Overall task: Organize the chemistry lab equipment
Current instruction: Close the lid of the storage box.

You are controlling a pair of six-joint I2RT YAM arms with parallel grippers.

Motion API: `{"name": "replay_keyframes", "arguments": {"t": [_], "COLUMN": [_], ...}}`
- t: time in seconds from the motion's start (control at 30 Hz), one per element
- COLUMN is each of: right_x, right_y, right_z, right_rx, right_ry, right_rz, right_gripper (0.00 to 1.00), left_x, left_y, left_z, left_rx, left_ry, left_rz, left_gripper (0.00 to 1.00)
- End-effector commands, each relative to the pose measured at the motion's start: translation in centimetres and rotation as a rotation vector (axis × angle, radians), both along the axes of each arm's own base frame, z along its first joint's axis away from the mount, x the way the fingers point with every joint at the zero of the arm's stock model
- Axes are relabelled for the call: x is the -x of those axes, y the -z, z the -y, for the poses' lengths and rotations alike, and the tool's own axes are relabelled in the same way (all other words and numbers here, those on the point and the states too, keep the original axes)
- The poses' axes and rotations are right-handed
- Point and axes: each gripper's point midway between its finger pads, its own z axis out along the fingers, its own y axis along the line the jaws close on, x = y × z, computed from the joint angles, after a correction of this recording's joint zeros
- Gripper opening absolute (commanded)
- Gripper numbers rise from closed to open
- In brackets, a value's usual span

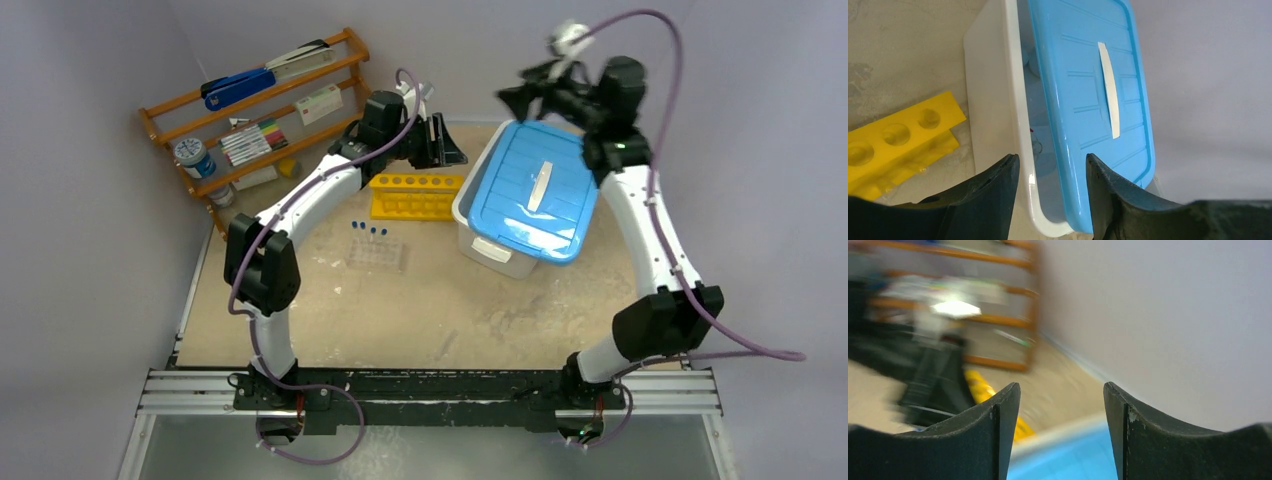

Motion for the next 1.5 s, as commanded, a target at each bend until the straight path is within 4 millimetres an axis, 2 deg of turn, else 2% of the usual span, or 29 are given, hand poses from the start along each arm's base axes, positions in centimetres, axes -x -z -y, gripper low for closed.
{"name": "replay_keyframes", "arguments": {"t": [0.0,0.03,0.07,0.17,0.2,0.3,0.4,0.47,0.57,0.63,0.73,0.83,1.03,1.1,1.27,1.47], "right_x": [3.0,3.2,4.3,8.8,9.5,10.3,11.1,11.5,11.8,11.9,11.6,11.7,11.7,11.4,11.4,10.4], "right_y": [-8.9,-8.3,-8.5,-8.8,-7.7,-1.8,6.0,9.7,13.6,15.6,17.5,20.9,23.5,23.9,24.1,24.5], "right_z": [14.2,16.8,18.9,23.3,24.5,27.9,30.8,30.9,30.6,30.8,30.5,30.2,29.7,29.3,30.1,28.7], "right_rx": [-0.359,-0.368,-0.378,-0.394,-0.381,-0.341,-0.335,-0.360,-0.390,-0.391,-0.402,-0.381,-0.355,-0.353,-0.328,-0.323], "right_ry": [0.330,0.451,0.573,0.849,0.925,1.150,1.379,1.421,1.424,1.448,1.427,1.430,1.409,1.385,1.427,1.334], "right_rz": [0.124,0.142,0.185,0.249,0.222,0.063,-0.175,-0.287,-0.364,-0.414,-0.455,-0.518,-0.566,-0.581,-0.567,-0.588], "right_gripper": [0.64,0.65,0.66,0.63,0.59,0.56,0.51,0.52,0.52,0.53,0.55,0.57,0.58,0.58,0.59,0.58], "left_x": [0.4,0.3,0.3,-0.1,-0.4,-1.0,-2.4,-3.1,-3.9,-4.2,-4.4,-4.5,-4.9,-4.8,-4.5,-4.2], "left_y": [-3.1,-2.9,-2.7,-2.1,-1.9,-1.2,-0.4,-0.1,-0.1,0.3,0.5,1.0,2.2,3.0,4.8,5.2], "left_z": [-0.7,-0.7,-0.7,-0.7,-0.7,-0.7,-1.4,-1.8,-1.8,-1.7,-1.2,-0.9,-0.3,0.6,2.9,3.5], "left_rx": [0.032,0.034,0.037,0.037,0.033,0.029,-0.010,-0.008,0.008,0.009,0.027,0.035,0.025,0.001,-0.028,-0.018], "left_ry": [-0.004,-0.007,-0.007,-0.024,-0.037,-0.057,-0.124,-0.146,-0.156,-0.158,-0.144,-0.133,-0.131,-0.133,-0.114,-0.112], "left_rz": [0.095,0.094,0.090,0.092,0.088,0.083,0.091,0.082,0.079,0.077,0.075,0.071,0.061,0.059,0.039,0.027], "left_gripper": [0.50,0.50,0.50,0.50,0.50,0.48,0.47,0.47,0.47,0.47,0.47,0.47,0.47,0.46,0.45,0.44]}}
